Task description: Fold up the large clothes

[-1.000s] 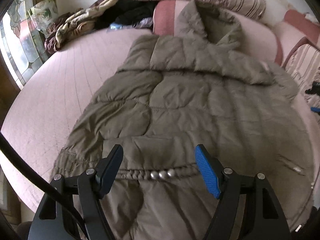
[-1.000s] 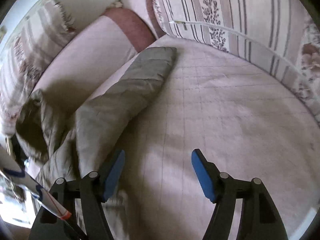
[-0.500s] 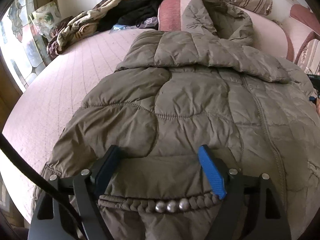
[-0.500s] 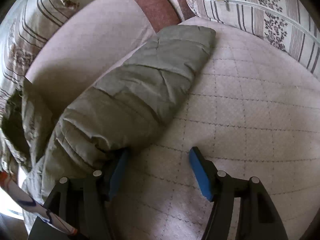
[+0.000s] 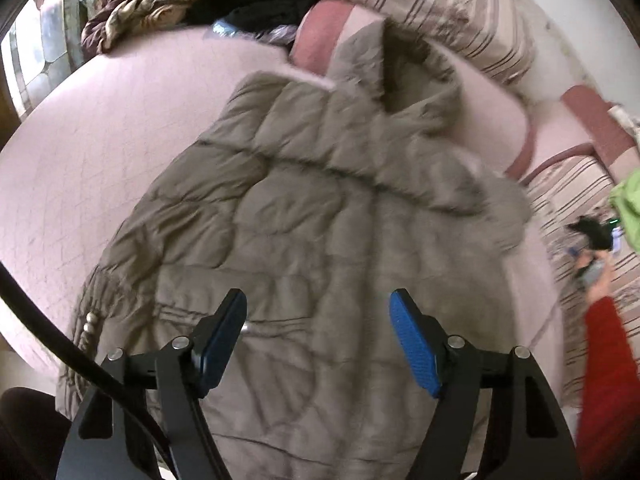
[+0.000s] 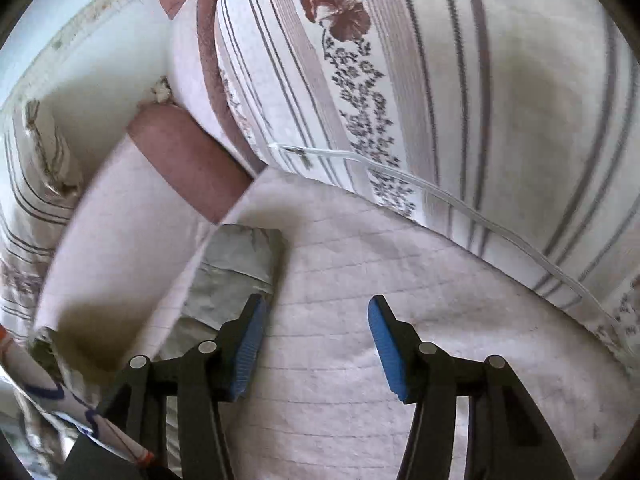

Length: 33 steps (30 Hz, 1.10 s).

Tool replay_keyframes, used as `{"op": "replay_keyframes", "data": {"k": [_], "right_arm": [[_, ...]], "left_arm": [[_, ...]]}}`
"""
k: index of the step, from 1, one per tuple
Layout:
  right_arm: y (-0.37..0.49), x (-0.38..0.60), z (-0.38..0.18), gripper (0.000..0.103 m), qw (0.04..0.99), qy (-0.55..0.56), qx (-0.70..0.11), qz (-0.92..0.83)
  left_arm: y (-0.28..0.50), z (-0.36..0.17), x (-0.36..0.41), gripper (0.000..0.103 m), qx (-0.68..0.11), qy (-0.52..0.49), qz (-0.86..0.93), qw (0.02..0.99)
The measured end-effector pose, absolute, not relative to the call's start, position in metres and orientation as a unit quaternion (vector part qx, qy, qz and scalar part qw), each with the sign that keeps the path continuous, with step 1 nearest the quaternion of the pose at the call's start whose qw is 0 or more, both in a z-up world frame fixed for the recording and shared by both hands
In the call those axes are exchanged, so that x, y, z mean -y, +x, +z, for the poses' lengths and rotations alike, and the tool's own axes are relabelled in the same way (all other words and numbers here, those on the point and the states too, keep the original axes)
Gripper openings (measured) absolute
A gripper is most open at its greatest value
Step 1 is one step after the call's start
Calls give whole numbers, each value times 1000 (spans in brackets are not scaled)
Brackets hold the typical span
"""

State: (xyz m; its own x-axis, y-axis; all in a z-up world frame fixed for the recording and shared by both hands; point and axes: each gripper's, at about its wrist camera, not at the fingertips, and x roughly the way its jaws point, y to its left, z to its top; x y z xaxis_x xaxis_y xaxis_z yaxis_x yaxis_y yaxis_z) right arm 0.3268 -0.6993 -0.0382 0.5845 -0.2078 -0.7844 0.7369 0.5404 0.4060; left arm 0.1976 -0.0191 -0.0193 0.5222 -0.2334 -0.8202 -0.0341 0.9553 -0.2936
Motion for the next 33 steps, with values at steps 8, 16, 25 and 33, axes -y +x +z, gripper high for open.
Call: {"op": "replay_keyframes", "data": {"k": [8,16,25,33], "right_arm": [[364,681,-138,59,763,483,-371,-215],[414,665,-152,47,780,493,-342,-175],[434,633,-88,7,828,379,-363,-195],[379,549,46,6,884,356,-291,-81]], "left_arm": [[217,-41,35,73,-478,-63,-6,876],[253,-70,10,73,-469,-45,44,881],[280,-92,-22,73,-467,-41,67,881],[272,-94,-64,73,-466,-116,47,876]]}}
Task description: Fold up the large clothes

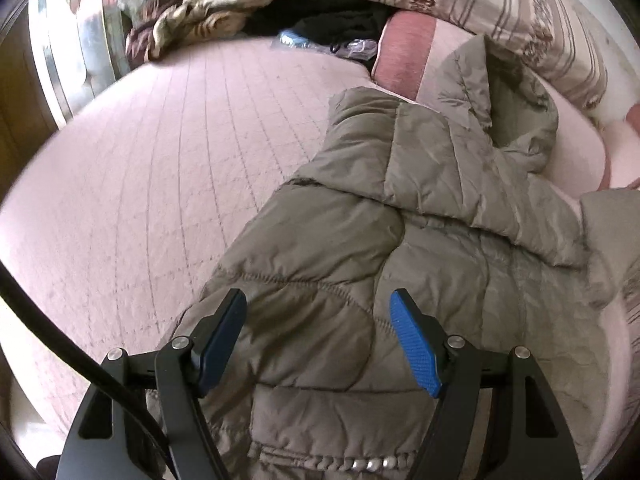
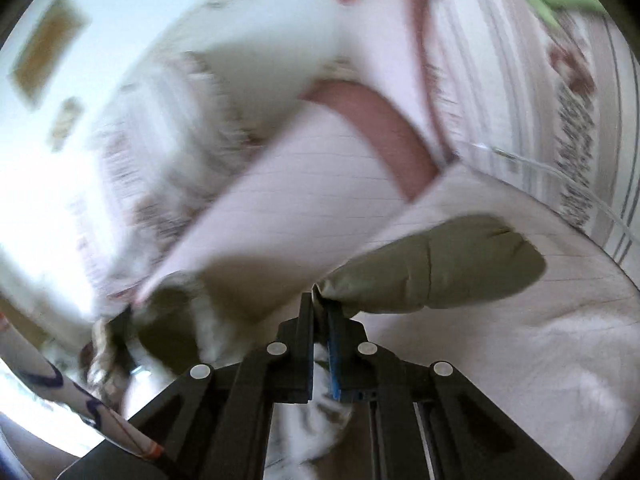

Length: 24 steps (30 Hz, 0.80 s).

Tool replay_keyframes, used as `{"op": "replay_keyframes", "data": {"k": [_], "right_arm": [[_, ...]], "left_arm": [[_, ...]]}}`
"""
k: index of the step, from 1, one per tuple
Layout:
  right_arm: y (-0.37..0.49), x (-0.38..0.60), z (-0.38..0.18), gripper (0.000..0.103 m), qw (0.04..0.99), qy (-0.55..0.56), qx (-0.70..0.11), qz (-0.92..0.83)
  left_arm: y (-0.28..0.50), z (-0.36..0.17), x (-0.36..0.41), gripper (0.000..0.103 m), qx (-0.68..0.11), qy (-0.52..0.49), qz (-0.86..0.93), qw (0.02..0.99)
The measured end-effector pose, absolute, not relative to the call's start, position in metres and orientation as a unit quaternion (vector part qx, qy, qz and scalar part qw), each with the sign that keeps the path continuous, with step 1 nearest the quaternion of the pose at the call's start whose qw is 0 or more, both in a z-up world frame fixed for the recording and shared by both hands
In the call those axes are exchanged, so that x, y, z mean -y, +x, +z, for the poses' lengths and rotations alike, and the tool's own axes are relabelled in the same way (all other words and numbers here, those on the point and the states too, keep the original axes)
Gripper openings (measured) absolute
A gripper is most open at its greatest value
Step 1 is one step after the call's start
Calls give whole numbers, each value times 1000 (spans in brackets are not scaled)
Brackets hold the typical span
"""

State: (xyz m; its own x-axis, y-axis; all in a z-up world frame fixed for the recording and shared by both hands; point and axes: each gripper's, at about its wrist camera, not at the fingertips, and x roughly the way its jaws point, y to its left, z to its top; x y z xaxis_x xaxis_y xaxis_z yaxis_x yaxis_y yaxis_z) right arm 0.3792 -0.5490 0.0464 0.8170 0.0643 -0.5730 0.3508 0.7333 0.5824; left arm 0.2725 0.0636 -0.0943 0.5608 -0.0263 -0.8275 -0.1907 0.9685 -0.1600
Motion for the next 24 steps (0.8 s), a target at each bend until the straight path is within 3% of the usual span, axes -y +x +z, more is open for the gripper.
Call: {"op": "replay_keyframes", "data": {"k": [7,19,23,24], "right_arm": [[373,400,73,6,896,313,-313,41],[430,202,-77,7,841,227,-478,112],[424,177,-108,12,840,186,-503,84],[420,173,-107,21,842,178,-502,84]], "left_arm": [[261,-75,-97,73,-441,-159,61,881],[263,-61,-132,73,-413,-133,124,892],[267,-61,-145,73,-415,-144,137,888],[268,-61,-147,73,-417,-149,136,886]]}}
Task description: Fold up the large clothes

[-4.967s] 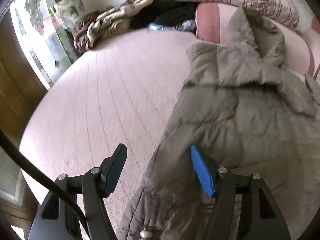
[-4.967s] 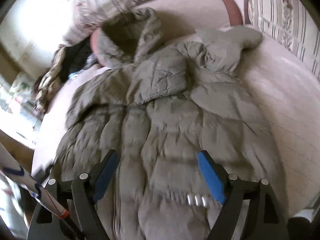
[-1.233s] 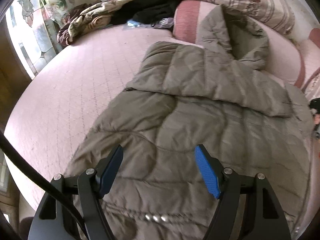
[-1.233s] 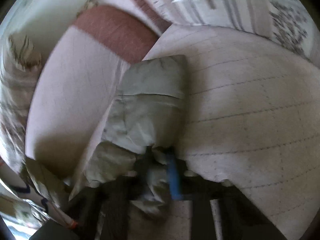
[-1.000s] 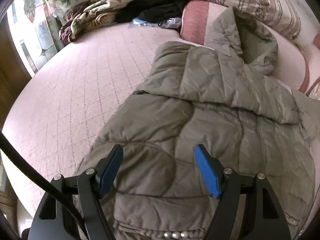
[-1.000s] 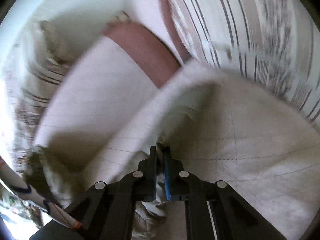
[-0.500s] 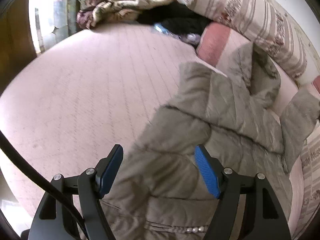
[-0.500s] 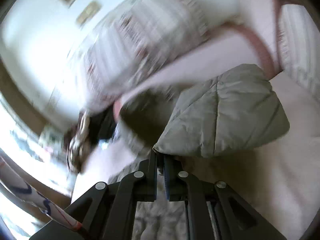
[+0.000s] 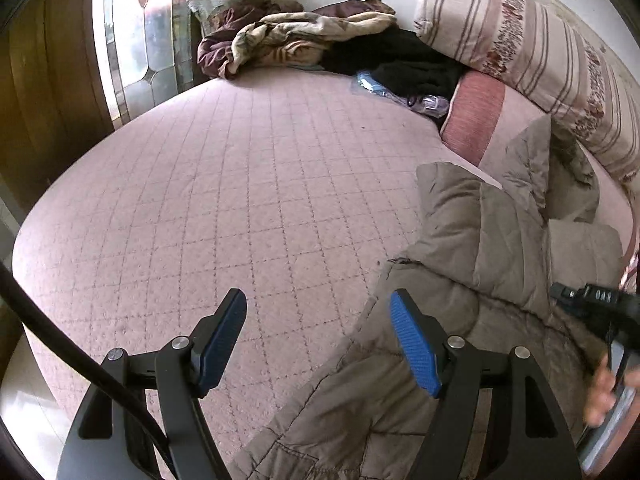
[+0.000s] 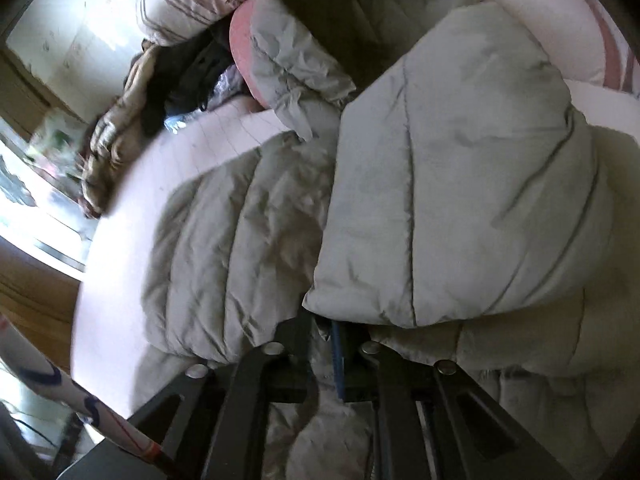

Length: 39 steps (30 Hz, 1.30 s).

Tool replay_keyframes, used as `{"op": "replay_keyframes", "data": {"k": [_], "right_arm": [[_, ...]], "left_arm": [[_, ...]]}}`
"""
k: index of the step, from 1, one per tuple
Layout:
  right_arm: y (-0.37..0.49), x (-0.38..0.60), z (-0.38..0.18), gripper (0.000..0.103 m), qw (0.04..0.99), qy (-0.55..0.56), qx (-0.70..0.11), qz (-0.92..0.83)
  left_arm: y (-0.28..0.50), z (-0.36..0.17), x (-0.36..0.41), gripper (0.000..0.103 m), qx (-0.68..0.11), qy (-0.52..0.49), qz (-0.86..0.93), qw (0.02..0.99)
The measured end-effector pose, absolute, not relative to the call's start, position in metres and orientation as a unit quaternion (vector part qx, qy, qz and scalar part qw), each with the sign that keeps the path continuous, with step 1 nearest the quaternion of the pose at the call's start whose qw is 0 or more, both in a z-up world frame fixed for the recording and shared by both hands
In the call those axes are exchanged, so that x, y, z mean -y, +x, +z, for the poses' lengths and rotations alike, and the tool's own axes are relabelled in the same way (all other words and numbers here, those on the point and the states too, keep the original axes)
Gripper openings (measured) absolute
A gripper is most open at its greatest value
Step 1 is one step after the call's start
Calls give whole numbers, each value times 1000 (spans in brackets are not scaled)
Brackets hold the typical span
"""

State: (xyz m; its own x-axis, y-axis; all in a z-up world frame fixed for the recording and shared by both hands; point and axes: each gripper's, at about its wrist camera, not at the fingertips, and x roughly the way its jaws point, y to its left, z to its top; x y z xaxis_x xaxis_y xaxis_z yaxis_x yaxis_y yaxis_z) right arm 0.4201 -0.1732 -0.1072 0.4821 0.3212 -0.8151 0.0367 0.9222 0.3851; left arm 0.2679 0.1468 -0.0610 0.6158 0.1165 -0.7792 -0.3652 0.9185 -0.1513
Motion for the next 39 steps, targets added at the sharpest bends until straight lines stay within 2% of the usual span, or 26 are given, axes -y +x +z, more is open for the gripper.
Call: {"op": "replay_keyframes", "data": {"k": [1,4,9,13,15,16,21,24,29,32,39], "right_arm": [[414,168,-104,33,845,165,-500,93],[396,162,-86,48,855,133,-488,114],[351,185,-45,49,875,114,-453,129],[336,236,-21,49,899,132,-416,45],[341,264,-23,45,899,152,-410,-8],[347,280,-29,39,897,166,-407,-48],[391,310,-71,34,852,253,-449,-93],[411,285,-77,32,851,262,-452,-58],[440,178,-71,32,861,174,-473,65],[452,127,-89,32,843,151,-503,118],[456,87,-125,33,845,101,-515,101]], "left_arm": [[268,-61,-147,73,-418,-153,135,885],[267,-60,-148,73,-417,-156,133,886],[263,-61,-150,73,-419,-166,127,884],[260,-61,-149,73,-422,-167,126,882],[260,-62,-148,73,-425,-165,123,882],[261,-62,-148,73,-426,-164,123,881],[264,-65,-153,73,-432,-170,126,877],[269,-69,-156,73,-438,-173,129,873],[277,-73,-161,73,-446,-178,134,867],[278,-74,-163,73,-447,-179,136,866],[278,-74,-165,73,-444,-178,139,867]]}}
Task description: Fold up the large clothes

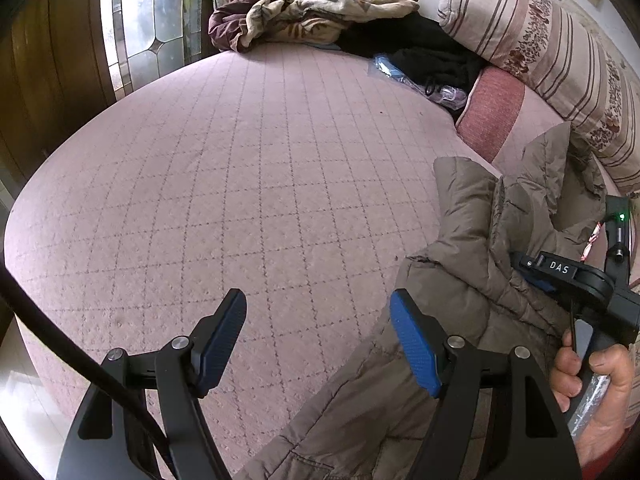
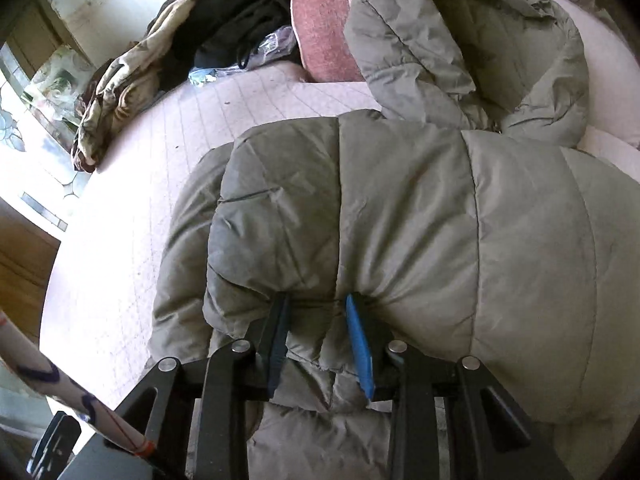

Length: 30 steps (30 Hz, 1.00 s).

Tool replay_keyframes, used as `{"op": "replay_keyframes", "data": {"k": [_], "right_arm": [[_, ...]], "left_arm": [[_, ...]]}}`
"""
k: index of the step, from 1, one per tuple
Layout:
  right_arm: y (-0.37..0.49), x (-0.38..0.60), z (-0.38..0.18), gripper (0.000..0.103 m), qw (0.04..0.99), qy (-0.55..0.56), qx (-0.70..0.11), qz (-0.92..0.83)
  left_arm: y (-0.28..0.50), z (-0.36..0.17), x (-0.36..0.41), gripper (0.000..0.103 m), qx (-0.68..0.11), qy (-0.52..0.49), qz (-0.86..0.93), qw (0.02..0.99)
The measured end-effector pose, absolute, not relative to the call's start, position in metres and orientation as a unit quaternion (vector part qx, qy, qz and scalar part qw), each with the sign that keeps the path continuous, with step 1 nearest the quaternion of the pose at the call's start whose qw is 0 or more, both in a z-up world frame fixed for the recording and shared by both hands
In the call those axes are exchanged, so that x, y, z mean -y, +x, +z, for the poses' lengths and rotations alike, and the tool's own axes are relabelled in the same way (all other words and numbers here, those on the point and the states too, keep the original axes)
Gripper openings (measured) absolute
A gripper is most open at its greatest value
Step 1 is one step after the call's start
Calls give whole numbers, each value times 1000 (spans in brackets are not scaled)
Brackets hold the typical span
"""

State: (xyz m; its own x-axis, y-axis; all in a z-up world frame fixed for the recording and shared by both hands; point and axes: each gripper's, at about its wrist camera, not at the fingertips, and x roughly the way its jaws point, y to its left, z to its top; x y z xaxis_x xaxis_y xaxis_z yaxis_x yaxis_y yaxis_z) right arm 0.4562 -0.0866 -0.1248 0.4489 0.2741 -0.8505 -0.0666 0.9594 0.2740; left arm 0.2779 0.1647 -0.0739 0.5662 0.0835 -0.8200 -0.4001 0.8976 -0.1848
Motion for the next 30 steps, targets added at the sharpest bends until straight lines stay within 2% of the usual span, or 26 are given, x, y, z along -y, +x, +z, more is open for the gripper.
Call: {"op": "replay_keyframes", "data": {"k": [5,10,15,19,25,30], "right_arm": [[455,97,-107,33,841,121,-520,86],[410,129,-74,51,856,118,-499,73],[352,180,-57,58,864,88,-493,52],[288,255,-48,65,865,123,-485,17],[200,361,-57,76,861,158,-477,-74],[150,413,-92,78,841,196,-491,-113]], "left_arm": [[278,-74,-159,73,-445,-160,138,870],[275,-76,-156,73,-449,-143,139,871],[269,-77,-157,73,-450,-135,141,871],[264,-80,-162,73,-458,-134,141,867],[257,-93,-167,73,-483,-153,124,853],[242,-104,-166,73,-500,-160,105,845]]}}
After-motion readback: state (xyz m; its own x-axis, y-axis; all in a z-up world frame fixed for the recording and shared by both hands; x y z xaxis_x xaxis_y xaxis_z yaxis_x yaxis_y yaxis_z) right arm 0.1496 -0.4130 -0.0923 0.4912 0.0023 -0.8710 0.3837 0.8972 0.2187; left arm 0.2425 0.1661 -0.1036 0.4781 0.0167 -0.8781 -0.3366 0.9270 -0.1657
